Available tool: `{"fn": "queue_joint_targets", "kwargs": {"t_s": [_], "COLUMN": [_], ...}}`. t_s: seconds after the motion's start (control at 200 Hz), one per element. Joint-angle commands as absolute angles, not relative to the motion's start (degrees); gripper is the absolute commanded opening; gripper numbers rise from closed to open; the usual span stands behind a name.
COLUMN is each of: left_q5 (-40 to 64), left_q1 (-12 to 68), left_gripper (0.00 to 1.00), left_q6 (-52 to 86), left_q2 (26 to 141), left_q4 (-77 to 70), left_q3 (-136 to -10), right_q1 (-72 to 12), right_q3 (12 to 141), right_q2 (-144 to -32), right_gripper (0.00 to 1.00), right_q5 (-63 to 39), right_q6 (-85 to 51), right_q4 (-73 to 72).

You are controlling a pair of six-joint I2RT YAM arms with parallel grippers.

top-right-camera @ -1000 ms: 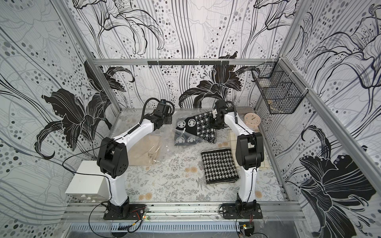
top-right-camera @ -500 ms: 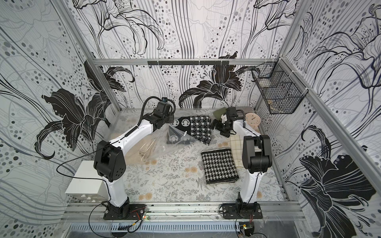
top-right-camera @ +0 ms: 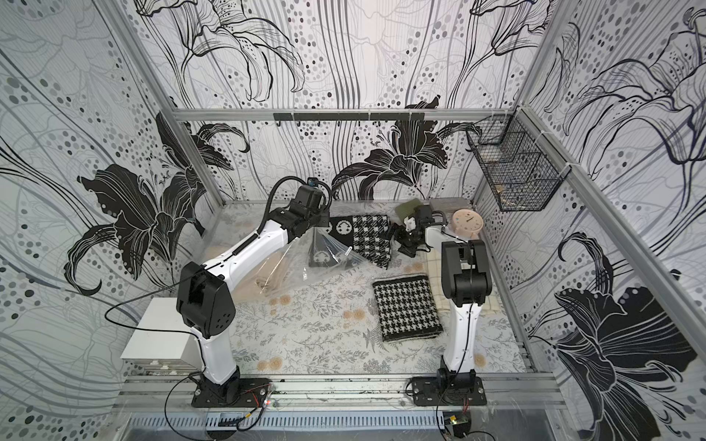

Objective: Take the scarf out of the vacuum bag
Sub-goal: Take out the scarf from the vacuum bag.

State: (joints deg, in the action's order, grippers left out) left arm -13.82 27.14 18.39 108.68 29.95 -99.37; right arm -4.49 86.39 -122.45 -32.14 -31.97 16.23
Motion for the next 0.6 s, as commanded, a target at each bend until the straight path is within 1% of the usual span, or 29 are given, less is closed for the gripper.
{"fn": "queue_joint_targets", "kwargs": {"t_s": [0.0,0.205,0.491,0.501,0.516,0.596], "left_q5": [-13.3,-13.3,-13.5,-13.5,-13.5,-13.5], "left_q1": [27.7,28.1,28.4,28.4,28.4,28.5], "left_gripper": [0.00,0.00,0.00,0.00,0.00,0.00], "left_q6": [17.7,17.4,17.0,17.0,17.0,17.1], "left_q2": [109.6,111.2,112.3,112.3,112.2,112.2], "left_q4": [29.2,30.2,30.9,30.9,30.9,31.0], "left_q3": [-101.9,-104.2,-105.8,-105.8,-105.8,-105.7], "right_q1": [-5.1,-7.2,-10.3,-10.3,-10.3,-10.4], "right_q3": [88.4,90.5,91.6,91.6,91.7,91.3], "right_q2": [-126.5,-129.9,-132.7,-132.8,-132.8,-133.2], "right_gripper": [1.00,1.00,0.96,0.93,0.90,0.81], "right_q5": [-34.0,-34.7,-36.3,-36.4,-36.6,-37.9], "right_q6": [-33.0,-33.0,-35.3,-35.4,-35.6,-36.7], "right_q4": [16.1,16.8,14.8,14.7,14.4,12.5]}}
